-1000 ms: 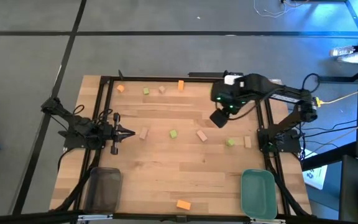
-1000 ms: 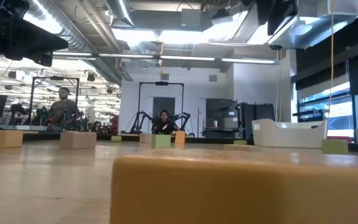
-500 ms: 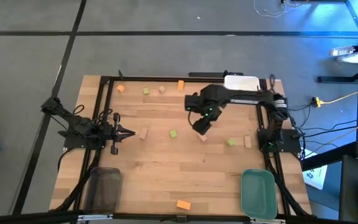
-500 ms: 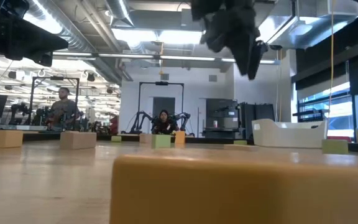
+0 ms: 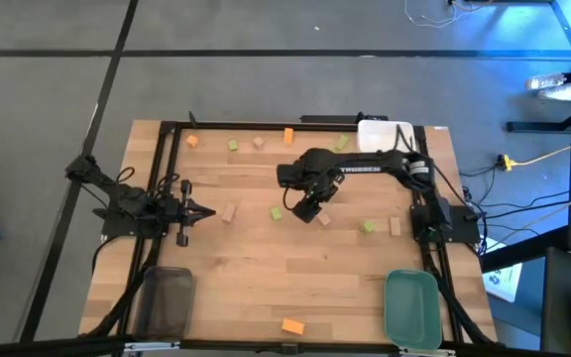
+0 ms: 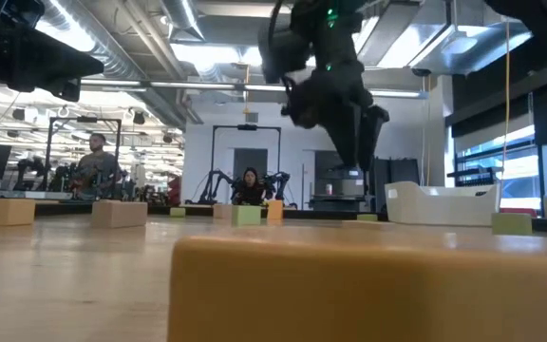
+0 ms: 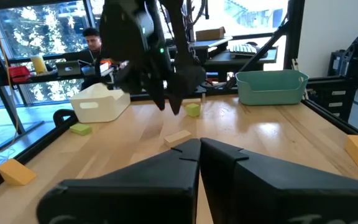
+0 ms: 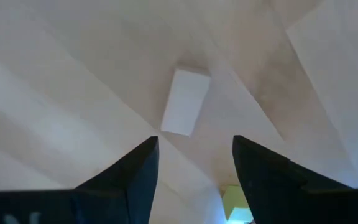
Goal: Sort & place blocks by color
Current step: Put the center brown block into the white bin
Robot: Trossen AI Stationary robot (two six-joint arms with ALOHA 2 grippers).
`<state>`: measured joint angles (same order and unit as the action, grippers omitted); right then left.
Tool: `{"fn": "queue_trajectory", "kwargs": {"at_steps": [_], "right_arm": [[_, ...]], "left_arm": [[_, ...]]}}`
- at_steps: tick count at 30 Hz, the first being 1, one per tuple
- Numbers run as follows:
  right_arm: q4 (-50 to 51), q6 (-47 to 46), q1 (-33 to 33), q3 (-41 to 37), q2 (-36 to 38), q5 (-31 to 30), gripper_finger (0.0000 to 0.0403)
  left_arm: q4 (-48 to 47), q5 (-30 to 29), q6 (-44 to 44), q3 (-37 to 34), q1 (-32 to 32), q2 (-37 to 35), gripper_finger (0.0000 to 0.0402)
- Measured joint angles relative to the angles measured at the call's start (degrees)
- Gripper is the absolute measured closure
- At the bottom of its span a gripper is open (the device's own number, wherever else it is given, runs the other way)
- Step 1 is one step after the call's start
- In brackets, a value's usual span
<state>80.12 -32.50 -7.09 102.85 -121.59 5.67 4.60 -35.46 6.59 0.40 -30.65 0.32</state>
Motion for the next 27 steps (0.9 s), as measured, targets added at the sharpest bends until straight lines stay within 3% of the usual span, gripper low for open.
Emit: {"fn": "queue_trajectory", "kwargs": {"at_steps": [11, 27], "right_arm": [[-1.48, 1.29, -0.32, -0.02, -5.38, 0.00, 0.0199], [-2.73, 3.22, -1.92, -0.40, -8.25, 1.89, 0.0199]], "left_arm": [[0.07, -0.02, 0.00, 0.00, 0.00, -0.02, 0.0380], [0.13, -0.02, 0.02, 0.00, 0.00, 0.00, 0.0401]]}}
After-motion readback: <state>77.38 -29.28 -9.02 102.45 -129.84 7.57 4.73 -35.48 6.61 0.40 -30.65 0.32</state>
